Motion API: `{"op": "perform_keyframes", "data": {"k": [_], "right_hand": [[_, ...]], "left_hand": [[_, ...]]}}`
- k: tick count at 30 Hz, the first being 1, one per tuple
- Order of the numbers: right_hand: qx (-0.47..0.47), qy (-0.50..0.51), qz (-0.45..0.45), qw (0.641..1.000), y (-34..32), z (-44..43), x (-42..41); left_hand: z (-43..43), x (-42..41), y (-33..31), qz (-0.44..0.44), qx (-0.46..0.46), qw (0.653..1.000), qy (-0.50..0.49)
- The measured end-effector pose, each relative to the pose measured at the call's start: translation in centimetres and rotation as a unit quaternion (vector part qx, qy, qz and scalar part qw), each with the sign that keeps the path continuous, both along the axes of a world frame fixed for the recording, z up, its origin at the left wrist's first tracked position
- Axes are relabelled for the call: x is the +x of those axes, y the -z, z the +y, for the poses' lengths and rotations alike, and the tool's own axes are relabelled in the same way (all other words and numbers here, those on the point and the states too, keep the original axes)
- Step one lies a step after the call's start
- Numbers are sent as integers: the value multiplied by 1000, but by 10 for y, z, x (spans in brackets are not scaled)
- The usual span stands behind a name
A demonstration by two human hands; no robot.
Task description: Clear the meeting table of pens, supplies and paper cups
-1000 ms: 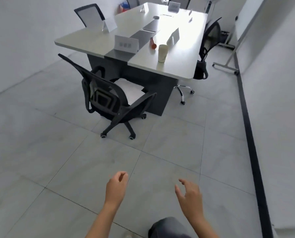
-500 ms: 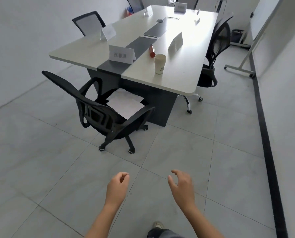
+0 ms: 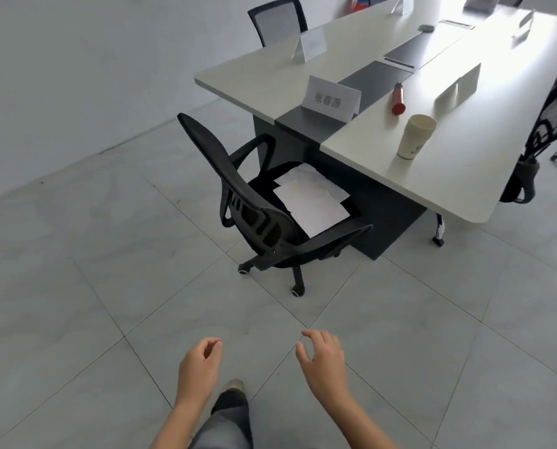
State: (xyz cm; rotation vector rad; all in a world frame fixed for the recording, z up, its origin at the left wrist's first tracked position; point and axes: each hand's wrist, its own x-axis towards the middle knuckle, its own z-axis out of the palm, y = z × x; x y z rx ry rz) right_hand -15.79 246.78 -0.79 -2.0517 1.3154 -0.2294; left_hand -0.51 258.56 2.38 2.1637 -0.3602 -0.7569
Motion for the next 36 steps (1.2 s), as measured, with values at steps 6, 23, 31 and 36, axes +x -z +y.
{"op": "perform_keyframes", "data": {"k": [6,23,31,36], "right_hand": [[-25,68,-8,997,-18,-29,66],[-80,324,-53,941,-42,-194,-22],[-134,331,-72,931,-77,-332,-133],[-146,309,-57,938,-89,-411,-173]], "left_hand": [[-45,83,-23,-15,-47,997,59],[-302,12,-67,-9,-153,925,347],[-472,-72,-131,-125,-239,919,289],[-552,-120,-153,-168,-261,909,279]]}}
